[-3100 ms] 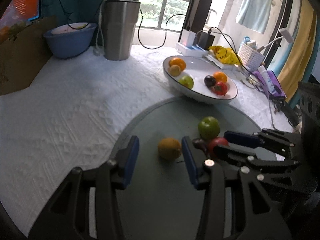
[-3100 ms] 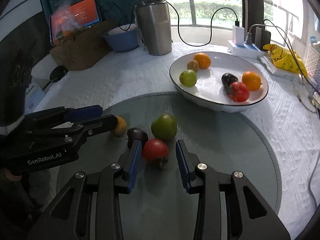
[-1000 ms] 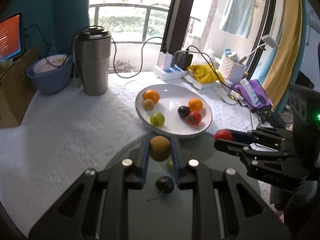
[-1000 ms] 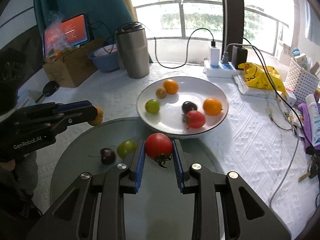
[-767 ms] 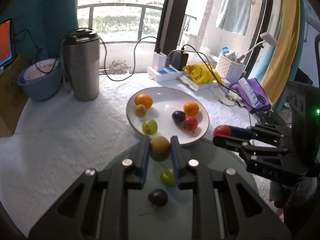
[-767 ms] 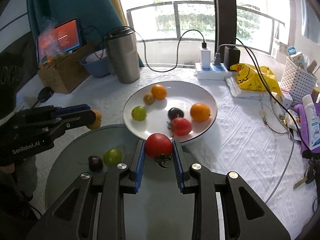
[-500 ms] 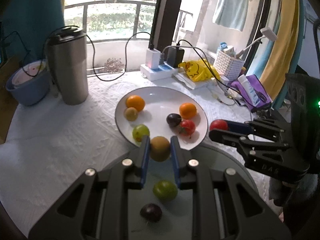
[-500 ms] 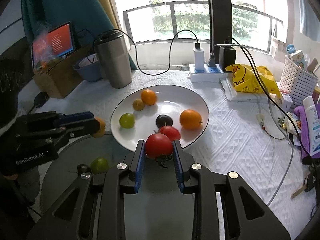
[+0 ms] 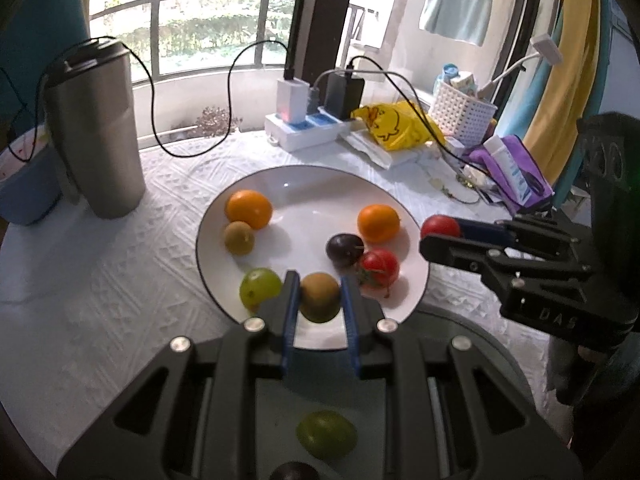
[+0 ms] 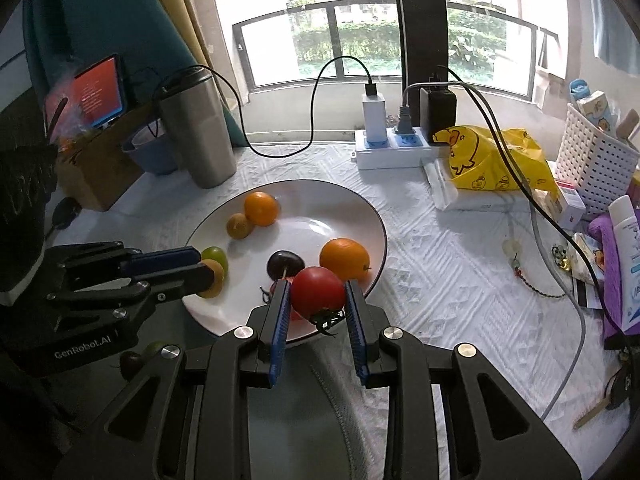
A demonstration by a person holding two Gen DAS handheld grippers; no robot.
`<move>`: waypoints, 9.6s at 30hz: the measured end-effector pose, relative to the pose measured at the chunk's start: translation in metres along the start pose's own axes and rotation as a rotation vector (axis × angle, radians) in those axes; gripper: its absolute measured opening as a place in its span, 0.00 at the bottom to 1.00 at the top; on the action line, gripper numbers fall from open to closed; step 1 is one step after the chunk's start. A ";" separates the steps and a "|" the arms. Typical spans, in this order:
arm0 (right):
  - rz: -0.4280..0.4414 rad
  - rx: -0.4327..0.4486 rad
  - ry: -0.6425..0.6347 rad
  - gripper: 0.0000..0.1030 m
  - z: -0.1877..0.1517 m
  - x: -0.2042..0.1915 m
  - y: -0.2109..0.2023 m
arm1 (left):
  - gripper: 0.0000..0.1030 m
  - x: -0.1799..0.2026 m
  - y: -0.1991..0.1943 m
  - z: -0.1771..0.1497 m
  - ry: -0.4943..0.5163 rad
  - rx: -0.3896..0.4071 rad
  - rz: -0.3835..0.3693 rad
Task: Organize fruits
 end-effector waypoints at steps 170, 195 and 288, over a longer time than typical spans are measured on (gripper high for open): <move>0.055 -0.021 -0.009 0.31 -0.043 -0.057 -0.024 | 0.28 0.005 -0.065 -0.069 -0.043 0.018 0.094; 0.025 0.028 0.060 0.31 -0.010 0.004 -0.023 | 0.28 0.032 -0.015 -0.012 0.009 0.007 0.025; -0.031 -0.040 -0.028 0.41 0.006 -0.067 -0.009 | 0.41 -0.058 -0.065 -0.047 -0.196 0.070 0.186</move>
Point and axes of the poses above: each gripper's, at about its wrist camera, not at the fingertips, and y roughly the way its jaws point, x to its right, z to its top, the point moved 3 cm from there along y, roughly the way its jaws point
